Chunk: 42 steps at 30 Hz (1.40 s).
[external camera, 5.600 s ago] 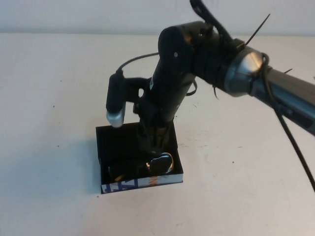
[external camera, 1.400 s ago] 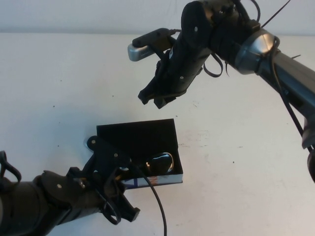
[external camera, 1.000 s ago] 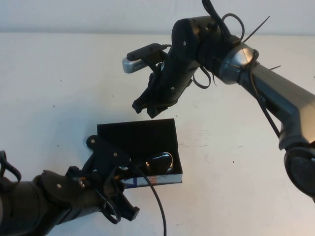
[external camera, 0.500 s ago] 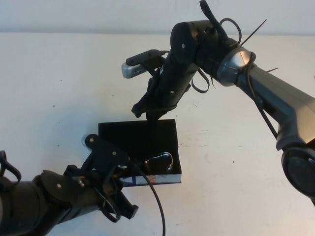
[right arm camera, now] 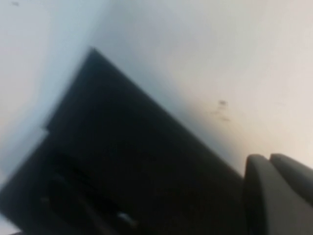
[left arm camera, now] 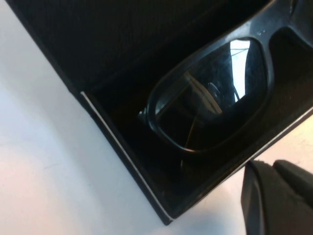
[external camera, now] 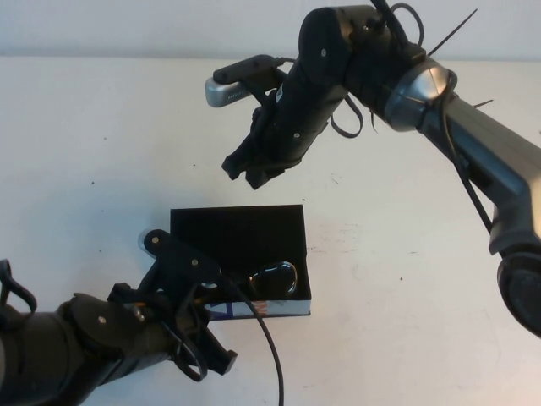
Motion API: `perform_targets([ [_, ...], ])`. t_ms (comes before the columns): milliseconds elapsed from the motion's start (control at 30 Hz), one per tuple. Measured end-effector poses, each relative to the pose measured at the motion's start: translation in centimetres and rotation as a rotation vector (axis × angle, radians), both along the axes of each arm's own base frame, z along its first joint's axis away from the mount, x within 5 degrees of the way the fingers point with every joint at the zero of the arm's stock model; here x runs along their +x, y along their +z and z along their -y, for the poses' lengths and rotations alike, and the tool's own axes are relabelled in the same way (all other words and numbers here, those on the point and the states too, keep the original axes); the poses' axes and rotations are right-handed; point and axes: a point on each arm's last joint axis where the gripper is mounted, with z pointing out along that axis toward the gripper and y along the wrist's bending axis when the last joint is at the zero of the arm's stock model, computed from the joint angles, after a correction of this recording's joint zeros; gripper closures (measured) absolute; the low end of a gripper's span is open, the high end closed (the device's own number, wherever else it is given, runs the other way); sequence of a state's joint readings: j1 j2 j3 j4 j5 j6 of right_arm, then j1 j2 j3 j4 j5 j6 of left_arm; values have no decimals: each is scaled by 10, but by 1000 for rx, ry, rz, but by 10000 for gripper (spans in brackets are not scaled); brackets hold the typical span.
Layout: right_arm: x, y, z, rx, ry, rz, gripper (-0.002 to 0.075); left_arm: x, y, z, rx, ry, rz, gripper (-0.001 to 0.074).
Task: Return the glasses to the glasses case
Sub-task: Close the glasses case
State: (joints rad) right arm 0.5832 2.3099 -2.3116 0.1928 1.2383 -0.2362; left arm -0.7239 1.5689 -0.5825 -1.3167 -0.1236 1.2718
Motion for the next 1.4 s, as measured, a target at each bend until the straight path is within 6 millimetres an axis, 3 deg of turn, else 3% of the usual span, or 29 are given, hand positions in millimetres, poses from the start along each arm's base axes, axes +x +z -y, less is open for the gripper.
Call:
perform_targets([
  [133,4,-4,4,-50,-7,27,737,0,0,0,-8,11,-5,736],
  [367,18,-37,4,-72,-29,-10,737,0,0,0,-14,20,-9,736],
  [667,24,-53,6,-51,-45,-62,737,0,0,0,-18,24,-11,736],
  [1133,21,-48,1,9,-25,-92,737,0,0,0,-27,37,-16,736],
  [1400,15,-23,3,49,-21,-68,737,1,-3,0,-22,54,-23,736],
])
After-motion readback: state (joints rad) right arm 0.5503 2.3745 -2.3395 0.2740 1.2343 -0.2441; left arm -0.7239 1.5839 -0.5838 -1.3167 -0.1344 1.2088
